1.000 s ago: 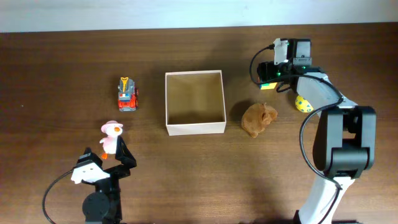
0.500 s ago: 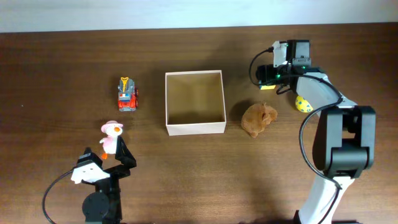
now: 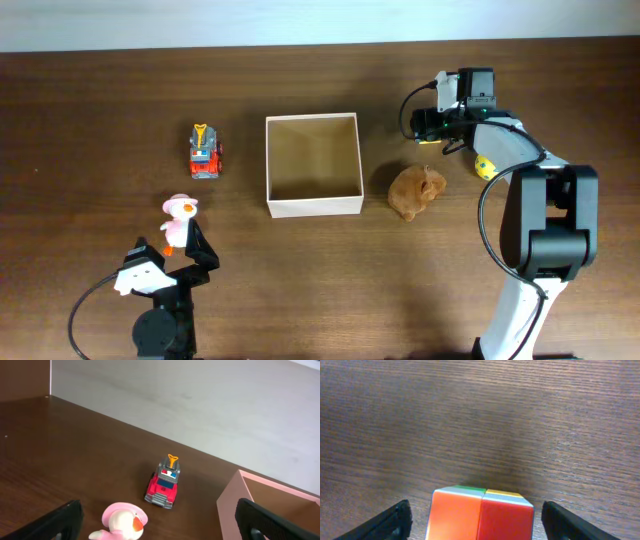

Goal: Pack container
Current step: 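Lower the right gripper onto the cube and close on it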

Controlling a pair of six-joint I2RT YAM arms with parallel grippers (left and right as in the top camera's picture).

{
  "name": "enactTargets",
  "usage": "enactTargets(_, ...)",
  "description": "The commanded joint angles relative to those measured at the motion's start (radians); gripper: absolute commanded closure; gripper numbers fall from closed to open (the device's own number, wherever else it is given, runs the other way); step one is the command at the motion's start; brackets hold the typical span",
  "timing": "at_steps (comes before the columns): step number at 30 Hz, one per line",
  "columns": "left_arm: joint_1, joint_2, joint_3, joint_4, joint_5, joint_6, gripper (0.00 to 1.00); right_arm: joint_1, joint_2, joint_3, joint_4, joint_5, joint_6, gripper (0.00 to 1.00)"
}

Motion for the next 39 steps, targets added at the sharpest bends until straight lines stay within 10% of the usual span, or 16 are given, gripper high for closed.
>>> enactTargets(1, 0.002, -0.005, -0.007, 0.002, 0.010, 0.016, 0.01, 0.005, 0.010, 0.013, -0.013, -0.013, 0.004, 0.16)
enactTargets(39, 0.002, -0.005, -0.008, 0.002, 0.010, 0.016, 0.01, 0.005, 0.009, 0.023, -0.029, -0.013, 0.008, 0.37)
